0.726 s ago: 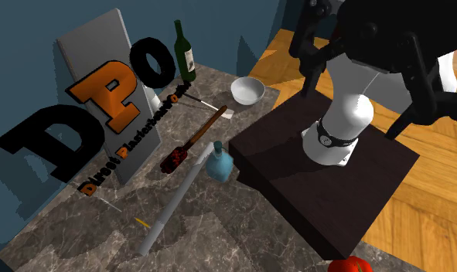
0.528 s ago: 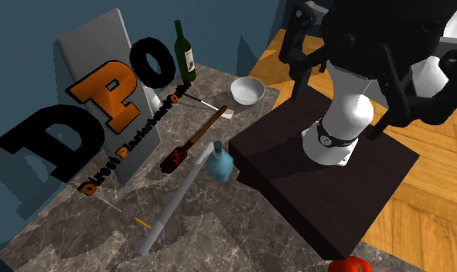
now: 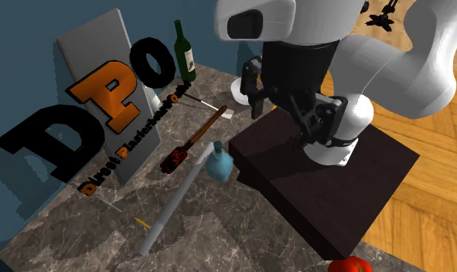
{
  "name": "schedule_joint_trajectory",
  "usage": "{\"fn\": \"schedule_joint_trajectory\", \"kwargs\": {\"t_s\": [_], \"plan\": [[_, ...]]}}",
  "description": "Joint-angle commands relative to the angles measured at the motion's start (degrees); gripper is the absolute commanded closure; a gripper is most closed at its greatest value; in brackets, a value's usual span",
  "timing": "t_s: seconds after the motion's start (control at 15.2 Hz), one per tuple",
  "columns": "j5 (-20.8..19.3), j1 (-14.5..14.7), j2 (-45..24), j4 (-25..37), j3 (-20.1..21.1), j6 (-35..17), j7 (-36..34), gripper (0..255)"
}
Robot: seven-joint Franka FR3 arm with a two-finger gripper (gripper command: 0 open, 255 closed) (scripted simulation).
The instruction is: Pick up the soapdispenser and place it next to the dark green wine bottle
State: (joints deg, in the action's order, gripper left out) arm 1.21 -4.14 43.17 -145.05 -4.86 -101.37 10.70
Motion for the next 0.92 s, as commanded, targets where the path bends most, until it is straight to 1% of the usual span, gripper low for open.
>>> {"fn": "schedule_joint_trajectory", "kwargs": {"t_s": [0.0, 0.46, 0.86], "plan": [[-1.2, -0.9, -0.5, -2.7, -1.4, -3.3, 1.4, 0], [-5.0, -4.2, -6.5, -9.6, -6.6, -16.4, 6.3, 0], [-7.4, -6.5, -16.0, -12.5, -11.8, -29.0, 10.9, 0]]}}
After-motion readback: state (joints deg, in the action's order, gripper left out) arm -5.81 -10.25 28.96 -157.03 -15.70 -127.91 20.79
